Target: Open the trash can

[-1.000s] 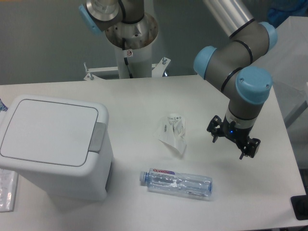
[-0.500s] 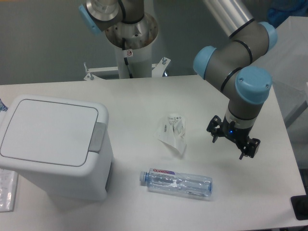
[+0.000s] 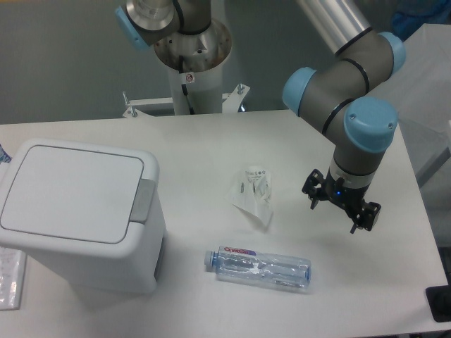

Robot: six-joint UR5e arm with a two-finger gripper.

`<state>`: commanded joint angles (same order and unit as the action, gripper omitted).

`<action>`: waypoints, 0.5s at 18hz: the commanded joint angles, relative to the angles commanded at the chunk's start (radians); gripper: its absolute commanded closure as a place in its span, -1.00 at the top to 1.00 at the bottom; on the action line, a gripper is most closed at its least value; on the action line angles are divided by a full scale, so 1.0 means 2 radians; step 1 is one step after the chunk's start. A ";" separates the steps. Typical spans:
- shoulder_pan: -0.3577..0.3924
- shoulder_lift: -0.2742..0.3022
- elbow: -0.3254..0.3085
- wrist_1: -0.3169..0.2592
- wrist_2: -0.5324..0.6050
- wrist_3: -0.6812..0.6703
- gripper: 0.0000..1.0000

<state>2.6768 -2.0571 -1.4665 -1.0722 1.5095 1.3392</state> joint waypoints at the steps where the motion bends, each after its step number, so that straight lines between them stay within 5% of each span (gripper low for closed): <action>1: -0.002 0.000 0.000 0.000 0.000 0.000 1.00; 5: -0.001 0.000 -0.002 0.000 -0.008 -0.002 1.00; 9: -0.005 0.033 -0.013 -0.001 -0.042 -0.079 1.00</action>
<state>2.6676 -1.9912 -1.4926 -1.0738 1.4253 1.1818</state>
